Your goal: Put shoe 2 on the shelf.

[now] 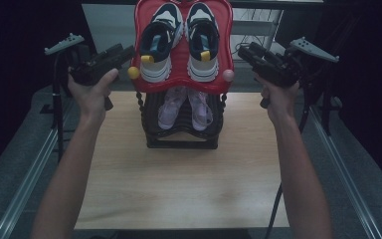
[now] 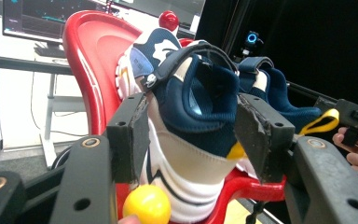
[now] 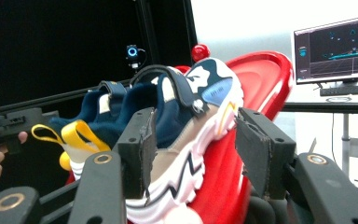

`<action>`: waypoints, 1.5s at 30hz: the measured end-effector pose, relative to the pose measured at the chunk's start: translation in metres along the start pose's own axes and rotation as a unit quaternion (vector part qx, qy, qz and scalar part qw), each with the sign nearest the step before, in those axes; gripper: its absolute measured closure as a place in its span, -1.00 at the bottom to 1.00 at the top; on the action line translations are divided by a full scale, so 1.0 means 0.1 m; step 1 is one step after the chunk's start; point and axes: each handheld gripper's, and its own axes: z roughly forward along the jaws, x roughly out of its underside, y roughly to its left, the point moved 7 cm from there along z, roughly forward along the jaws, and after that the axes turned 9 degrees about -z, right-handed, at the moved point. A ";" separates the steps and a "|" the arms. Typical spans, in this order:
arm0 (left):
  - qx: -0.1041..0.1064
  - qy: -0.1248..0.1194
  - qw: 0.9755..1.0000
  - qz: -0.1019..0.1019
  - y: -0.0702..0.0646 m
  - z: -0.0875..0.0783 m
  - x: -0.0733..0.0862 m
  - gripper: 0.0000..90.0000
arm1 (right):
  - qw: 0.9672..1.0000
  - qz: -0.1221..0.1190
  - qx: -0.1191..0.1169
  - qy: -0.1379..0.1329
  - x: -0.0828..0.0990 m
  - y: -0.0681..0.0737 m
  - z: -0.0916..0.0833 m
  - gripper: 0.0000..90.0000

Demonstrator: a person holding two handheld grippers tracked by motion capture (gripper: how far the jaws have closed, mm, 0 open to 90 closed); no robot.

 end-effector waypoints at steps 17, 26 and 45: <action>0.005 0.006 1.000 -0.008 0.17 -0.36 0.35 -0.01 | 1.000 0.014 -0.004 0.022 0.51 -0.14 -0.34 0.06; -0.005 0.015 1.000 -0.023 0.35 -0.50 0.62 -0.01 | 0.999 0.018 -0.005 0.037 0.83 -0.16 -0.39 0.05; -0.026 0.050 0.997 -0.049 0.65 -0.55 1.16 -0.02 | 0.997 0.035 -0.001 0.064 1.31 -0.19 -0.47 0.04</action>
